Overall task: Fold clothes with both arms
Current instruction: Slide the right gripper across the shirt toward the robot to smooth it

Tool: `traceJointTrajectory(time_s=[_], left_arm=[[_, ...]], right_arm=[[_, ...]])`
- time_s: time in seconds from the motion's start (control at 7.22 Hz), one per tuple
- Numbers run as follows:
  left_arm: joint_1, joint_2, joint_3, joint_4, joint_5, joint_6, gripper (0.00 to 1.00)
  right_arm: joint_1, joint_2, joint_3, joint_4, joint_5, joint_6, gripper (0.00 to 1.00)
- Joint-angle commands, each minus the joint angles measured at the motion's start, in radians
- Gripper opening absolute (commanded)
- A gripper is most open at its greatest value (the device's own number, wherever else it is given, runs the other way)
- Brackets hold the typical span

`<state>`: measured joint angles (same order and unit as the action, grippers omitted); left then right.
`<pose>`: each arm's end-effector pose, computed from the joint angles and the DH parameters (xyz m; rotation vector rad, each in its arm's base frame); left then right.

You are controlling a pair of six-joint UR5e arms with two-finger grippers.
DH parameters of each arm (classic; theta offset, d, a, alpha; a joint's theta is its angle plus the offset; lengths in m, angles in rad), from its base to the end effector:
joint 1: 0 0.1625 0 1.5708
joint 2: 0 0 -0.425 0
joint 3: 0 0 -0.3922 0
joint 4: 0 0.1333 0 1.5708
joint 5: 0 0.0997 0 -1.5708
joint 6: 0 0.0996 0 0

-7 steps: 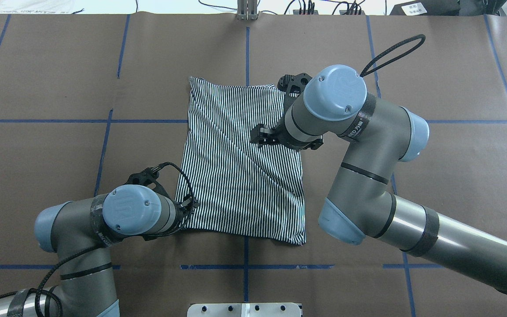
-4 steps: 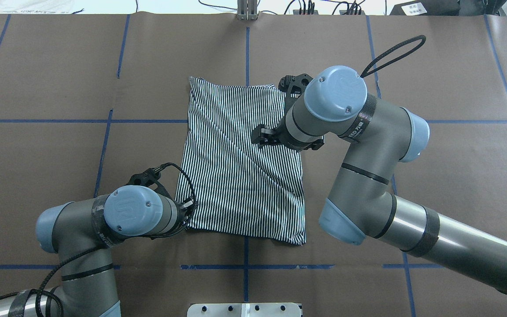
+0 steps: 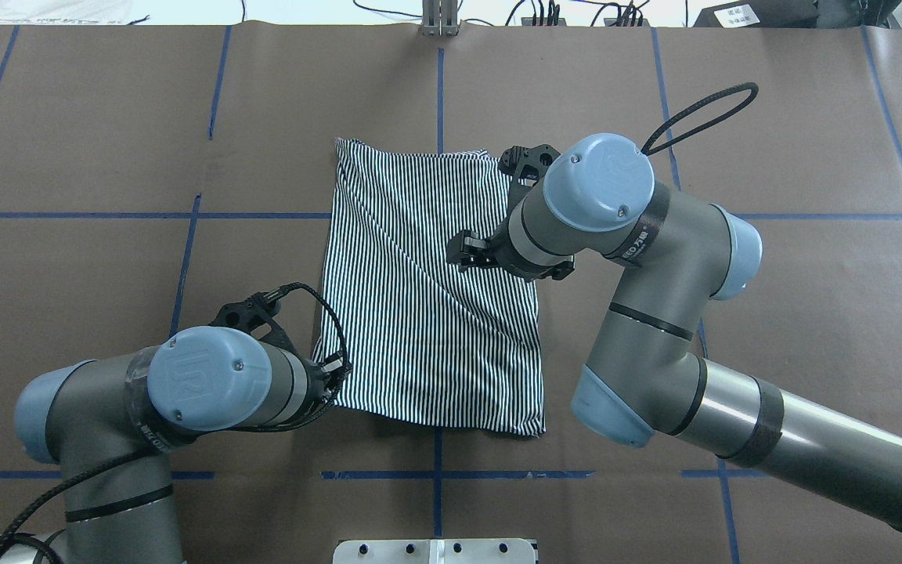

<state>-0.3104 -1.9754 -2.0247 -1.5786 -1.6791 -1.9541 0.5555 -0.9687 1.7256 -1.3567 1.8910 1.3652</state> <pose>0.4993 -0.2888 0.2445 -0.1351 0.8753 -0.6018 -0.5071 -0.4348 0.2145 0.0840 -1.0031 0.1645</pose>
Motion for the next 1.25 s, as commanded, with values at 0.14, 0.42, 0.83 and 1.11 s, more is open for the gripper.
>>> traceJointTrajectory(time_s=[0.14,0.42,0.83,1.11], left_arm=[[0.039,-0.013,-0.063,0.049,-0.008,0.017,0.00],[0.039,-0.010,-0.060,0.049,-0.008,0.017,0.00],[0.039,-0.006,-0.060,0.049,-0.008,0.018,0.00],[0.039,-0.011,-0.060,0.049,-0.008,0.018,0.00]], right_arm=[[-0.095,-0.057,0.003,0.114,-0.015,0.278,1.00],[-0.166,-0.067,0.006,0.099,-0.078,0.478,1.00],[-0.216,-0.073,0.092,-0.078,-0.122,0.685,1.00],[-0.296,-0.071,0.137,-0.207,-0.214,0.748,1.00]])
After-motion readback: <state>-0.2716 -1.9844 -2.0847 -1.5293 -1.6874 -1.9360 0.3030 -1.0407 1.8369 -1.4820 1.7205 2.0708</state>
